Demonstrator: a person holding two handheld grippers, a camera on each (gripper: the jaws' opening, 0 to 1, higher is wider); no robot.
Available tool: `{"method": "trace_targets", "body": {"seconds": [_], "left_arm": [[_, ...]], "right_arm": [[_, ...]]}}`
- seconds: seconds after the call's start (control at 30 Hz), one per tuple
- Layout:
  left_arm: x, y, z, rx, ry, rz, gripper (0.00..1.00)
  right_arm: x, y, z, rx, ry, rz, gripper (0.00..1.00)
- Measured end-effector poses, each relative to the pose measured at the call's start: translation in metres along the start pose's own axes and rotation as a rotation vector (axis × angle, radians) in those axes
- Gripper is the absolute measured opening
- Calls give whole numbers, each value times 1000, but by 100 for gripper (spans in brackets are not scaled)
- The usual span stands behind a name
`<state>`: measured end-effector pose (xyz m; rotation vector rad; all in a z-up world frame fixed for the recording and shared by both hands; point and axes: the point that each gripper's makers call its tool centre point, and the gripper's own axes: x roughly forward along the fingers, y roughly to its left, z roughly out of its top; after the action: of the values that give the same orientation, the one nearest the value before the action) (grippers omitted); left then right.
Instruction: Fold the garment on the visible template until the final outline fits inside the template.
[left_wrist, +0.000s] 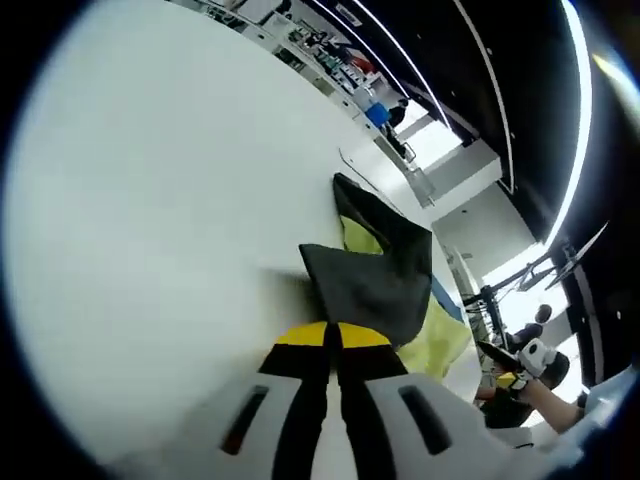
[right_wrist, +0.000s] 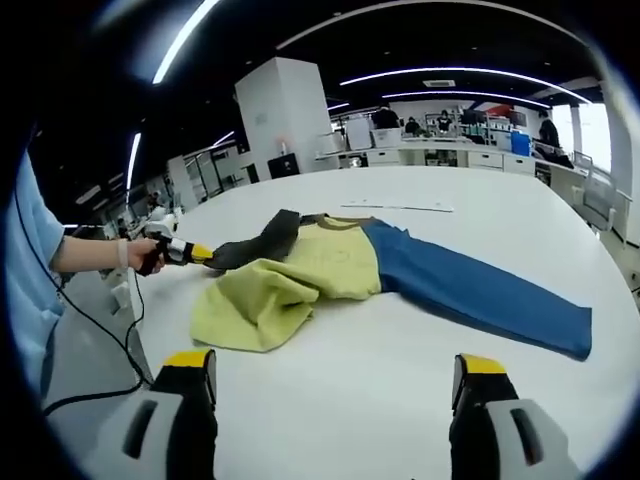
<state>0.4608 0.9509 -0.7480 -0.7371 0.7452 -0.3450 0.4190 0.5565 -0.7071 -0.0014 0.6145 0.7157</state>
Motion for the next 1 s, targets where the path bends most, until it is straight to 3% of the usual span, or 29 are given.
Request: {"method": "trace_targets", "body": {"seconds": [0.3,0.5,0.63,0.73,0.9,1.0], "left_arm": [[-39,62,16,56,-46,185,0],[-54,79,27,60,-103,243,0],[-62,93,42,100,-131,312,0],[-67,103,51,91,-147,334,0],[-80,138,77,82,-181,401,0],[-85,149,86,59,-193,413,0]], "right_arm": [[5,1,0,-5,13,10,99],[7,0,-2,2,17,8,99],[7,-2,-3,-7,20,3,99],[7,-7,-3,-4,12,-10,99],[6,-14,-4,5,7,-30,99],[6,-16,-6,4,16,-36,99]]}}
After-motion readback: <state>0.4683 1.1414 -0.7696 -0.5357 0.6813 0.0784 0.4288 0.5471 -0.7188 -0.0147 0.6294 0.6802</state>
